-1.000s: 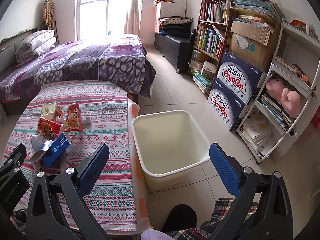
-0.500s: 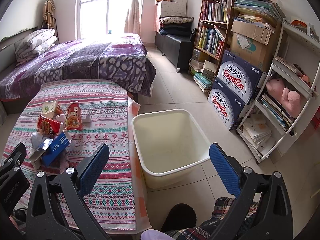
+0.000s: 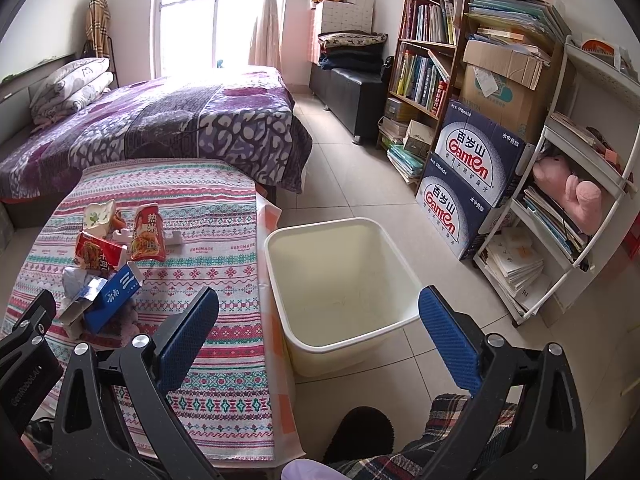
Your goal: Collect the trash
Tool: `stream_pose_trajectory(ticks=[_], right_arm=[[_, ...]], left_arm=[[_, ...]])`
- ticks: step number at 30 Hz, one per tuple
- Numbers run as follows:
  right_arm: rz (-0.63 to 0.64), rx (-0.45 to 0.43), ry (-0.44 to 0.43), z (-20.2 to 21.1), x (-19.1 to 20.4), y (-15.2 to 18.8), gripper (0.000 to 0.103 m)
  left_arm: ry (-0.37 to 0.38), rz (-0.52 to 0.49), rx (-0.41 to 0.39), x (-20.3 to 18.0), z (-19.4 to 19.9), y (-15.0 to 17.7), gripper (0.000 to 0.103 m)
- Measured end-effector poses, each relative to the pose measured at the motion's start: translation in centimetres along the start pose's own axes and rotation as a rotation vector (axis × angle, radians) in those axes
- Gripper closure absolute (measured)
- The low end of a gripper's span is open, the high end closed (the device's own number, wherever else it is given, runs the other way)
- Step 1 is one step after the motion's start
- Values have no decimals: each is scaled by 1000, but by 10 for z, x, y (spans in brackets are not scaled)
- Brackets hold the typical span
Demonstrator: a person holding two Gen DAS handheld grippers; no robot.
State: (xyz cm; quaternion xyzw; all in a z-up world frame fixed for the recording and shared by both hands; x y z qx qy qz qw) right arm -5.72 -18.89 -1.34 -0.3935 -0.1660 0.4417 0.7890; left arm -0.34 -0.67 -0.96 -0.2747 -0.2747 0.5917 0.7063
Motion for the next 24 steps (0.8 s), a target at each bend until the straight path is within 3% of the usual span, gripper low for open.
stream_pose_trajectory(ticks=[10,19,24], right_arm=[[6,70,-58,-17,26,-24,7],[33,233,-161,-65,68,-54,7],[72,338,-212,-98,95,-58,7]], left_arm=[[-12,29,96,25,-40,-31,12],[11,73,257,76,-110,-73,12],[85,138,369,107,-154,-89,13]])
Point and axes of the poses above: each gripper's, at about its wrist camera, not at the fingertips, and z roughly against the way its jaws point, x to its left, y to its underside, the point moved 2 cm from there along -z, roughly the way its jaws point, and after that the axes turned 2 degrees about -z, right-handed, at the moved point
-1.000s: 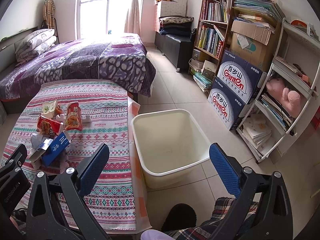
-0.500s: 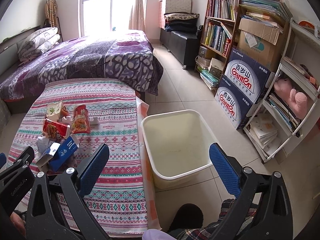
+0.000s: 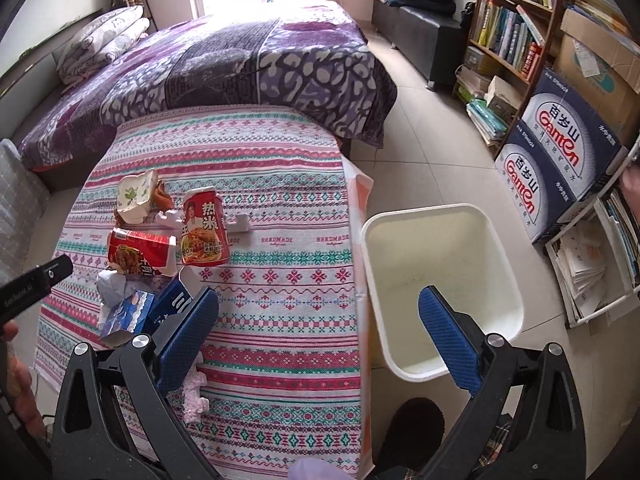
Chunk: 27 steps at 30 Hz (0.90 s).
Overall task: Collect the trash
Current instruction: 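Grasp the red snack wrapper with the left tool while the right tool grasps the red noodle cup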
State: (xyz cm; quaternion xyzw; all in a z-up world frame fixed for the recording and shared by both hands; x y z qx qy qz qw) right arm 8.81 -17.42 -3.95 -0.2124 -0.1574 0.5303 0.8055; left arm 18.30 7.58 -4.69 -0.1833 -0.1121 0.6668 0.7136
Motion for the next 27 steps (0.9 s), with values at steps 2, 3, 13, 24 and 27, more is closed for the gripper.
stream_pose_trajectory(ticks=[2,3,13,24,27], right_arm=[[-1,39,-13,-16,5,-3,7],[-1,55,-21,-23,7,-4,7],[-65,155,-97,-82,17,-20,7],[-173,200,-136,-109,17,-40,7],[-187,205,-156,-112,21,-41,7]], left_arm=[[35,22,41,6,-15,-7,13],[49,33,52,7,-22,-10,13],[157,47,189,-23,-95,-30,13],[175,-40,257,-32,-109,-25,50],[207,-27,244,-24,-103,-26,56]])
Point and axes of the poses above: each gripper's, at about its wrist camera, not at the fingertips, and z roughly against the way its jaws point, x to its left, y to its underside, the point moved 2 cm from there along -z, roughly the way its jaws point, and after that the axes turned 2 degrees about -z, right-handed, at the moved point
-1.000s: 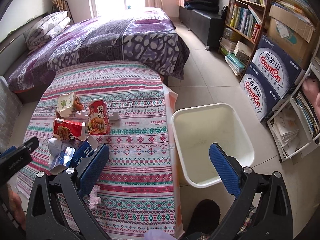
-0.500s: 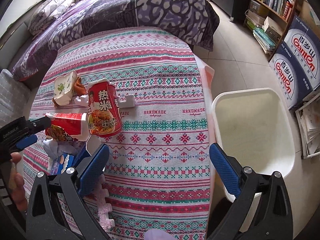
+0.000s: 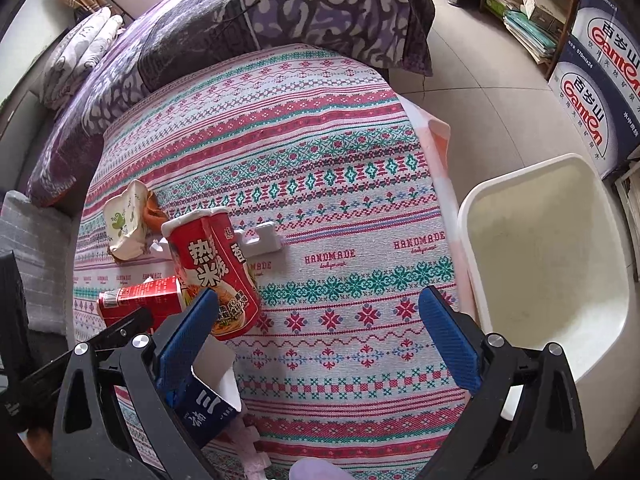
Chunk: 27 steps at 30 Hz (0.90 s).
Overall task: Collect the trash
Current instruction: 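Grasp the red snack wrapper with the left tool while the right tool grasps the red noodle cup, then lift the red wrapper with the left tool while the right tool lifts the noodle cup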
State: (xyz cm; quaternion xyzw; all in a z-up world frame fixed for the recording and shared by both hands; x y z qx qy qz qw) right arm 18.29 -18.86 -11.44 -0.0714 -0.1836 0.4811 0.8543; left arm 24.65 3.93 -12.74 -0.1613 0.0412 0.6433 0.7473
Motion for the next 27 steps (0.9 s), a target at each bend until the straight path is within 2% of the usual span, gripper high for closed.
stream_pose_trajectory(ticks=[2,8,12,18,22,25,26,27], right_arm=[[5,-6,-5,-2,6,-1,7],[35,-11,-23,-14,29,-2,7],[58,-19,-32,-23,48,0,7],[94,-7,-25,-40,69,3,9],[88,34,-32,-53,74,6,22],[96,50,-25,-59,79,8,35],[114,52,-10,-60,81,9,48],[130,51,6,-61,83,10,56]], left_arm=[[28,11,-8,5,7,0,61],[68,49,-97,22,39,-1,61],[68,91,-157,39,57,-4,61],[71,135,-189,57,68,-6,61],[61,136,-197,61,71,-6,61],[55,144,-202,63,71,-5,61],[50,145,-204,64,71,-5,61],[43,145,-207,64,71,-5,61]])
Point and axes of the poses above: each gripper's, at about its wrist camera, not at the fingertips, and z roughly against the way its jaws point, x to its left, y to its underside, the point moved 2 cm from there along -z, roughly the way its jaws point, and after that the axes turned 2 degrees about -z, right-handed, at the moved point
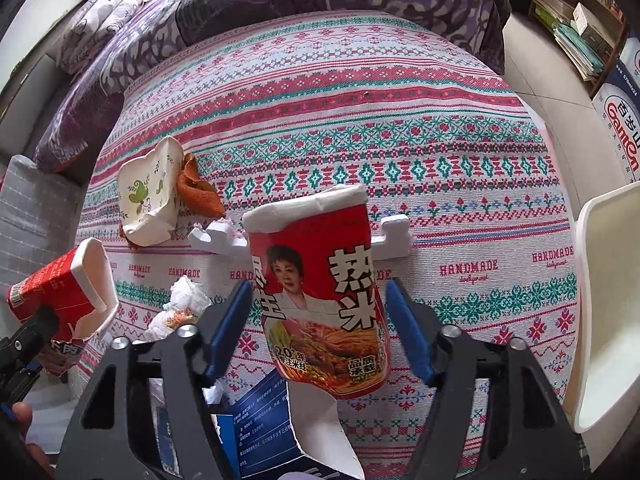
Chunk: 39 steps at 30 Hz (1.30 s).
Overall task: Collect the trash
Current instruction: 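Lift the red wrapper with the left tool while the right tool lifts the noodle cup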
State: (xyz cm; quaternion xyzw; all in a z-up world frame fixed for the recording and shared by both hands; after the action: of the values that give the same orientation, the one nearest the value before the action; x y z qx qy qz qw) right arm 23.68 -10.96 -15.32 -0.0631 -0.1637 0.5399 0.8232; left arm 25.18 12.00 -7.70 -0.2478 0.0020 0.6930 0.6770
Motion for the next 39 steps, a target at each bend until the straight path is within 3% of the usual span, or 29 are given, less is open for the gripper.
stream_pose_trajectory(ticks=[5,14,18,26,32,39], right_arm=[[26,-83,6,17,4,-1,60],[8,-252,-105,71,3,-8,60],[35,-349,-71,91,6,-7,60],[49,-520,-12,128,0,-1,59],[30,-588,51,142,-12,1,59],[1,-602,102,148,-31,2,59]], left_arm=[[-36,-15,-36,-4,2,2,61],[-112,-33,-197,-14,24,-3,61],[-124,-17,-248,-15,33,-5,61],[-241,-50,-406,-37,54,-1,60],[-289,-88,-474,-59,56,9,59],[-296,-141,-500,-85,54,21,59]])
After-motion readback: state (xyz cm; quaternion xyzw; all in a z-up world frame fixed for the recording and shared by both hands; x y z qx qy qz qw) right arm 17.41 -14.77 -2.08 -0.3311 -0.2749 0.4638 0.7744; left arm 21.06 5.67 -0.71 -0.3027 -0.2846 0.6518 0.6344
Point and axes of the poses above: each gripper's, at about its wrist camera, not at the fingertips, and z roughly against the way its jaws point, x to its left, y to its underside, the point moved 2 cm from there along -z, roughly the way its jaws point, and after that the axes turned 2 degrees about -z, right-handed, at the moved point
